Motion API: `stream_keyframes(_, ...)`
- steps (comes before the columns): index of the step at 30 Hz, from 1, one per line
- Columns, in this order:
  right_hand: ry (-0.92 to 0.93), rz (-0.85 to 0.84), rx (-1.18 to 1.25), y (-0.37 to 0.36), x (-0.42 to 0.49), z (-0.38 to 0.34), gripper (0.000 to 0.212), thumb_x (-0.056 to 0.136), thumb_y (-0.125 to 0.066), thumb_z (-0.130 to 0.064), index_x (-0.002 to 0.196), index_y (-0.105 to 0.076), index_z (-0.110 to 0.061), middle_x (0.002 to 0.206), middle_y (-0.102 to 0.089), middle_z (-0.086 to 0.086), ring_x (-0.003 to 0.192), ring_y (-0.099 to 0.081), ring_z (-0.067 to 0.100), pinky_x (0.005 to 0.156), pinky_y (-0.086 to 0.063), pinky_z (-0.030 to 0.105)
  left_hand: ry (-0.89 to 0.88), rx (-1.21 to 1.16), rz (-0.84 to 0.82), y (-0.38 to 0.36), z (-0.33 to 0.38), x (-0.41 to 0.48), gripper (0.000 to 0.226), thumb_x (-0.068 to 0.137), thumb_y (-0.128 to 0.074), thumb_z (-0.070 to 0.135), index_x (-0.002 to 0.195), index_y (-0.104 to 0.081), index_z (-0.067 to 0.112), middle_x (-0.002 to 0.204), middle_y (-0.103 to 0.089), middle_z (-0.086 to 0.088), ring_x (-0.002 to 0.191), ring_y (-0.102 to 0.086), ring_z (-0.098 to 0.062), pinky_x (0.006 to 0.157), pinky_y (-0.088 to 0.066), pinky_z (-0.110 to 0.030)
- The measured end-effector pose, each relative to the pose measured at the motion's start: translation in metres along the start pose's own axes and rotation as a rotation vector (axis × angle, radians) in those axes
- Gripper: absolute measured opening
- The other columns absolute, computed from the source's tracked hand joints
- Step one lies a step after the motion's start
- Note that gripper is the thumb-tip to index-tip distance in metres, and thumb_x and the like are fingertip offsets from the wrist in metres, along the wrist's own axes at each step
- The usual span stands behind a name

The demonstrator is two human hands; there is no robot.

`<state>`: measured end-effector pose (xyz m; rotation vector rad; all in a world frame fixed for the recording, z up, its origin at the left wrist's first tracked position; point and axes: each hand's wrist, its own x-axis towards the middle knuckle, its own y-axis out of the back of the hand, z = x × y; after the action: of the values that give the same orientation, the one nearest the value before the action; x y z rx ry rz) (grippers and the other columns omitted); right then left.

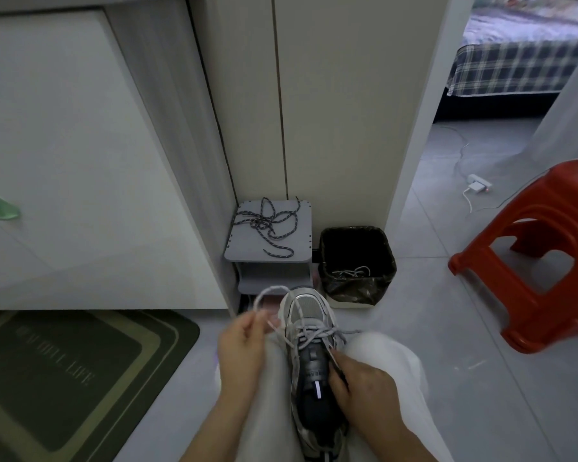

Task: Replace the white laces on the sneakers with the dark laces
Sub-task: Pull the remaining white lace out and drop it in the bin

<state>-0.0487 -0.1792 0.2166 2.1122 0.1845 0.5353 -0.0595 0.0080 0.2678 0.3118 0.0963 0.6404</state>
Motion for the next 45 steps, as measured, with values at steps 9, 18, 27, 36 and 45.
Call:
stream_keyframes(9,-0.009,-0.006,0.025,-0.001,0.0,-0.001,0.032,0.084,-0.043,-0.045,0.095,-0.07,-0.032,0.058,-0.063,-0.01,0.048,-0.055,0.003,0.045,-0.04,0.016,-0.12,0.612,-0.368,-0.002,-0.01,-0.012,0.026,0.086,-0.052,0.054,0.105,-0.065,0.041,0.102,-0.068,0.013,0.096,-0.062,-0.007,0.078,-0.043,-0.019)
stream_keyframes(18,0.001,-0.004,0.006,0.002,0.0,-0.002,0.031,0.081,-0.044,-0.042,0.094,-0.071,-0.031,0.056,-0.062,-0.01,0.046,-0.053,0.002,0.045,-0.033,0.012,-0.123,0.325,-0.132,-0.009,-0.021,-0.014,0.017,0.086,-0.057,0.041,0.082,-0.072,0.036,0.076,-0.068,0.018,0.073,-0.059,0.004,0.074,-0.048,-0.015)
stream_keyframes(27,-0.006,0.004,0.018,-0.001,0.0,-0.001,0.032,0.081,-0.045,-0.04,0.094,-0.071,-0.029,0.056,-0.062,-0.009,0.045,-0.053,0.004,0.043,-0.036,0.015,-0.028,0.216,-0.127,0.002,-0.029,-0.004,0.014,0.084,-0.06,0.046,0.081,-0.07,0.037,0.078,-0.068,0.017,0.074,-0.06,-0.004,0.073,-0.049,-0.025)
stream_keyframes(36,-0.002,0.012,0.006,0.002,0.001,-0.004,0.034,0.081,-0.044,-0.041,0.095,-0.072,-0.029,0.058,-0.063,-0.01,0.047,-0.054,0.003,0.045,-0.034,0.012,-0.156,0.245,-0.156,-0.011,-0.029,-0.018,0.018,0.082,-0.057,0.04,0.069,-0.069,0.041,0.067,-0.063,0.027,0.07,-0.058,0.008,0.068,-0.044,-0.016)
stream_keyframes(45,0.0,0.011,-0.009,0.001,0.0,-0.003,0.032,0.08,-0.044,-0.04,0.094,-0.071,-0.03,0.058,-0.063,-0.009,0.047,-0.055,0.004,0.043,-0.036,0.017,-0.011,0.175,-0.16,-0.006,-0.003,-0.007,0.015,0.086,-0.06,0.045,0.077,-0.07,0.038,0.077,-0.068,0.018,0.066,-0.057,-0.004,0.062,-0.042,-0.01)
